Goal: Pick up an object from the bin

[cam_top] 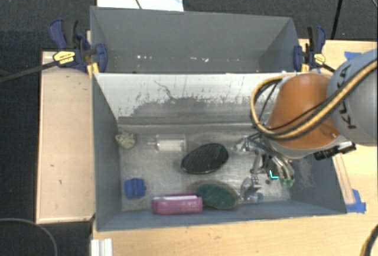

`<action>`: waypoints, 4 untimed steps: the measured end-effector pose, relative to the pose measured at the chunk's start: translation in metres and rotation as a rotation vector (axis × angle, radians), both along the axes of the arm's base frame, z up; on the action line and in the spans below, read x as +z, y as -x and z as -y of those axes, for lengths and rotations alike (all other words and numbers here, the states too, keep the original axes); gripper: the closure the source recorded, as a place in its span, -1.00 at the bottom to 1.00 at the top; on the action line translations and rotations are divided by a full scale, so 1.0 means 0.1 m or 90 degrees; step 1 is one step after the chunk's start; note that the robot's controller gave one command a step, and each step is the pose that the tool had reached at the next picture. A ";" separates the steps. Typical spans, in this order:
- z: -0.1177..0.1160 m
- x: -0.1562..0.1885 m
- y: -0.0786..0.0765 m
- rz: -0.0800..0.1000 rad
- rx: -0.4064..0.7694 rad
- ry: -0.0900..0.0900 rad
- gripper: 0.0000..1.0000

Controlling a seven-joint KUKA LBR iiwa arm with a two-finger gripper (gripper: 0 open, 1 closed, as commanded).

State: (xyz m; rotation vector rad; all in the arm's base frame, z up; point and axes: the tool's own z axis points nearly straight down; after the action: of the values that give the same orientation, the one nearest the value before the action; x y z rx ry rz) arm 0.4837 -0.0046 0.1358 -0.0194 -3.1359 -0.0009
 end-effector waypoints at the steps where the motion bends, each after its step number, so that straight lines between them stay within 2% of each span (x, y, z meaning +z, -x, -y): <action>1: -0.91 -0.51 -0.04 -0.001 -0.053 -0.001 -1.00; 2: -0.90 -0.62 0.00 0.000 -0.116 -0.001 -1.00; 3: -0.91 -0.61 -0.02 0.004 -0.116 -0.002 1.00; 4: -0.91 -0.61 -0.02 0.004 -0.116 -0.001 1.00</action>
Offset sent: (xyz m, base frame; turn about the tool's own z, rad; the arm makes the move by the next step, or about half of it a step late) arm 0.0054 0.0869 -0.0501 0.0888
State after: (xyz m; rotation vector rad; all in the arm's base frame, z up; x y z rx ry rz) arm 0.4856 0.0860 0.0749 -0.3043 -3.1275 -0.0054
